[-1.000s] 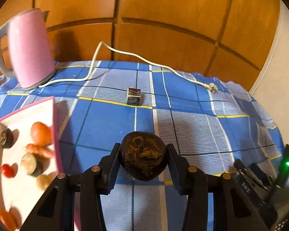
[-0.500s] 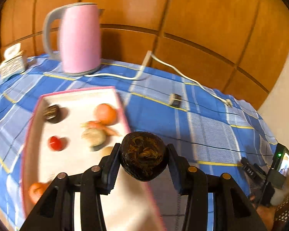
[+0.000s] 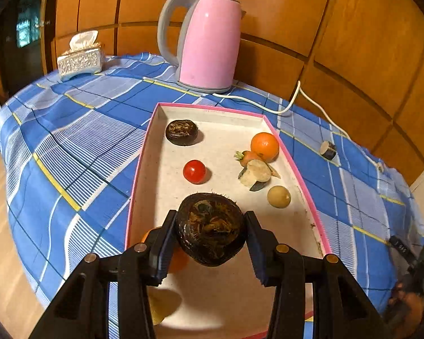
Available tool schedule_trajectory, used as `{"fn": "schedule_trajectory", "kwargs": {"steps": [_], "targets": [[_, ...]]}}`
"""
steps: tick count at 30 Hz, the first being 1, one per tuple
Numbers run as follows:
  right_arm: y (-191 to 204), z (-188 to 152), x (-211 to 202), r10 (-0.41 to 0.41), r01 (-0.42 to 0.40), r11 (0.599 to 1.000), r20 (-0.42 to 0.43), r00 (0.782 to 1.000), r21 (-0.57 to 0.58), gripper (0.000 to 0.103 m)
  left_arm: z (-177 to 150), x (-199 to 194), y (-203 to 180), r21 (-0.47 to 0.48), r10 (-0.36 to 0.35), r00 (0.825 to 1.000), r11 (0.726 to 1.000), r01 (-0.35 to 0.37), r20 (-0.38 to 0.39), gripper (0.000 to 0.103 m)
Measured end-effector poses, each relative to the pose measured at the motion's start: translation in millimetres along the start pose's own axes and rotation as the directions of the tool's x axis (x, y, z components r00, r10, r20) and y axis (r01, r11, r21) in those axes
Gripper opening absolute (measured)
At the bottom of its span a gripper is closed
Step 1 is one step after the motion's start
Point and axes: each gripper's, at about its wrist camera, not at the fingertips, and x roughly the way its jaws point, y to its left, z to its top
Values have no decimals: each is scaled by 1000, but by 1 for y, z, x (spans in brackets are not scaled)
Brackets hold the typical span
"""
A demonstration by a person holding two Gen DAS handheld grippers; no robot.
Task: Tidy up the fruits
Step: 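Carry the dark pastry into the tray and open the left gripper, then lift the left gripper back out of the tray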
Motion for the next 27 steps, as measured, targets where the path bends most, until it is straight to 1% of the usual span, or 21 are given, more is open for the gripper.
{"fn": "schedule_trajectory", "kwargs": {"steps": [1, 3, 5, 6, 7, 9, 11, 13, 15, 16, 17, 19, 21, 24, 26, 27], "targets": [[0, 0, 0, -2, 2, 1000, 0, 1000, -2, 62, 0, -1, 0, -5, -6, 1000, 1000, 6, 4, 47], [0, 0, 0, -5, 5, 1000, -1, 1000, -6, 62, 1, -6, -6, 37, -25, 999, 999, 24, 30, 47], [0, 1, 0, -7, 7, 1000, -1, 1000, -8, 62, 3, -9, -16, 75, -71, 996, 995, 67, 50, 47], [0, 1, 1, -8, 8, 1000, -1, 1000, -9, 62, 5, -7, -19, 81, -88, 995, 993, 84, 48, 47], [1, 1, 1, -9, 9, 1000, -2, 1000, -11, 62, 6, -4, -22, 91, -91, 995, 992, 87, 42, 47], [1, 1, 0, -13, 13, 1000, -2, 1000, -16, 62, 9, 10, -28, 96, -70, 997, 993, 69, 16, 47], [1, 2, 0, -12, 12, 1000, -2, 1000, -15, 62, 11, 21, -27, 72, -68, 998, 995, 68, -4, 47], [0, 2, 1, -9, 9, 1000, -2, 1000, -15, 62, 13, 34, -29, 87, -29, 999, 996, 31, -24, 47], [0, 1, 1, -7, 7, 1000, -2, 1000, -15, 62, 12, 41, -25, 69, -19, 999, 997, 22, -35, 48], [0, 1, 1, -8, 8, 1000, -2, 1000, -16, 62, 11, 41, -24, 69, -7, 1000, 998, 9, -30, 50], [0, 1, 1, -9, 9, 1000, -2, 1000, -16, 62, 11, 41, -22, 68, 5, 1000, 998, -4, -23, 55], [0, 1, 1, -7, 7, 1000, -2, 1000, -15, 62, 10, 38, -19, 59, -2, 1000, 998, 2, -9, 63], [0, 2, 1, -9, 9, 1000, -2, 1000, -17, 62, 8, 32, -19, 64, 13, 1000, 998, -13, 10, 67], [0, 2, 1, -8, 8, 1000, -2, 1000, -16, 62, 3, 22, -18, 62, 35, 999, 997, -37, 33, 68], [0, 2, 1, -8, 8, 1000, -2, 1000, -16, 62, -1, 14, -16, 55, 47, 997, 997, -50, 55, 74], [0, 2, 1, -7, 7, 1000, -2, 1000, -15, 62, -3, 6, -14, 46, 57, 996, 997, -61, 72, 78]]}}
